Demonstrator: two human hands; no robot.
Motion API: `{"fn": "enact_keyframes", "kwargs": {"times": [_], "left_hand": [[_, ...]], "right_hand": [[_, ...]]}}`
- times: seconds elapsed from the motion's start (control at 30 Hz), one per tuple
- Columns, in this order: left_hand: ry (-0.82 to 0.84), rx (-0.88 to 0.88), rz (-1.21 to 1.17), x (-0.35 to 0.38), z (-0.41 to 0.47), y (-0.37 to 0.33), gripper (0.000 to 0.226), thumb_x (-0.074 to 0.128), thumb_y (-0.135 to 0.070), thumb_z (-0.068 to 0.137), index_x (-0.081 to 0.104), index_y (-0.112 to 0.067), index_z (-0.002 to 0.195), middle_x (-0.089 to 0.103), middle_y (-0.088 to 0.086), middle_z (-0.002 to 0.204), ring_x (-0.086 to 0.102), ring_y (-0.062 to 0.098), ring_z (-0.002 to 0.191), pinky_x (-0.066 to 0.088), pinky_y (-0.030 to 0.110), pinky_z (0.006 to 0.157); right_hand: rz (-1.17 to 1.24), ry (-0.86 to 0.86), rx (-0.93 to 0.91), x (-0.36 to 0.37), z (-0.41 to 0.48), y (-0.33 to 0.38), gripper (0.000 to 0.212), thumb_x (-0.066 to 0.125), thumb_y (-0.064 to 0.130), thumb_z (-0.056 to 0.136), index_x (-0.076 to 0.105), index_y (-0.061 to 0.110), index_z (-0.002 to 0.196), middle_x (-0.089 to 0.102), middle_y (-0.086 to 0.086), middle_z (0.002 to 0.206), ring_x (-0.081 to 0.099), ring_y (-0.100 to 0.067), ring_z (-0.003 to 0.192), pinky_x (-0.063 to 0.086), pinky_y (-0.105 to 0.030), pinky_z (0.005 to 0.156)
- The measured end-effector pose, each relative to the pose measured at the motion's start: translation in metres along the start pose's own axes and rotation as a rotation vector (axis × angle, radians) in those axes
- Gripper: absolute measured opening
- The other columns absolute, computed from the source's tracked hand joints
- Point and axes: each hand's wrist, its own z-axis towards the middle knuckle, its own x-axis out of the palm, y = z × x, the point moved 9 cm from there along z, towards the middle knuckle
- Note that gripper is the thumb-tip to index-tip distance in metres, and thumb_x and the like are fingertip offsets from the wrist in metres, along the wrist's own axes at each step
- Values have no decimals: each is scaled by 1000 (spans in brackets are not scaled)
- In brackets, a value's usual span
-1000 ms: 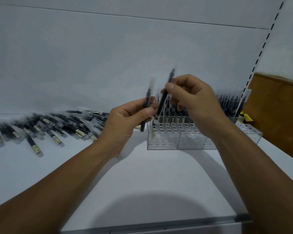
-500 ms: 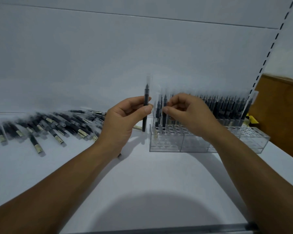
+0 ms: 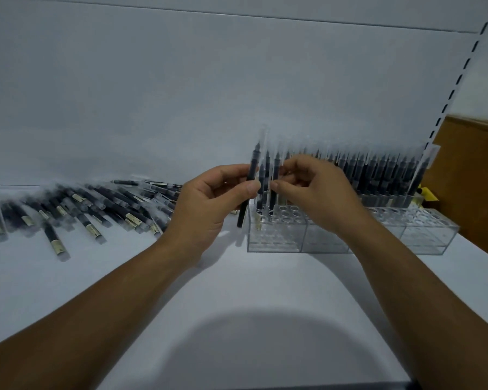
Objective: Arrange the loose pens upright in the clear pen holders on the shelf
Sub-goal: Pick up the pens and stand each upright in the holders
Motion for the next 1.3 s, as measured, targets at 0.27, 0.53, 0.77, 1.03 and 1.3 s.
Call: {"fn": "enact_keyframes", "kwargs": {"times": [0.27, 0.53, 0.77, 1.03, 1.3], "left_hand": [[-1, -9, 9, 1, -1, 4, 22, 65, -1, 81, 69, -14, 98, 74, -7, 79, 69, 6, 74, 53, 17, 70], [1, 4, 15, 1, 0, 6, 25, 71, -14, 68, 66, -12, 93, 72, -3, 79, 67, 11, 75, 54, 20, 75], [47, 55, 100, 5, 0, 11, 26, 75, -17, 68, 61, -14, 89, 67, 1, 79, 63, 16, 77, 56, 27, 78], [105, -9, 622, 2, -8, 19, 66, 69, -62, 65, 54, -36, 123, 57, -22, 118, 52, -8, 106, 44, 17, 86], [126, -123, 707, -1, -4, 41, 59, 73, -54, 71, 62, -28, 123, 63, -19, 111, 57, -10, 95, 46, 13, 81]], "right_hand": [[-135, 43, -5, 8, -5, 2, 17, 76, 31, 82, 60, 28, 82, 66, 7, 76, 65, -13, 74, 58, -42, 76], [33, -64, -27, -19, -14, 3, 12, 70, 26, 87, 67, 29, 99, 65, 14, 82, 56, -2, 68, 48, -16, 64], [262, 124, -69, 1, -23, 23, 12, 73, 30, 84, 69, 19, 80, 57, 12, 61, 45, -8, 57, 40, -17, 53], [519, -221, 8, -47, -19, 8, 9, 64, 20, 92, 66, 17, 83, 69, 7, 73, 58, -5, 58, 49, -19, 55], [252, -331, -76, -53, -14, 0, 10, 68, 25, 91, 63, 26, 82, 62, 8, 73, 56, -4, 65, 52, -21, 65]]}}
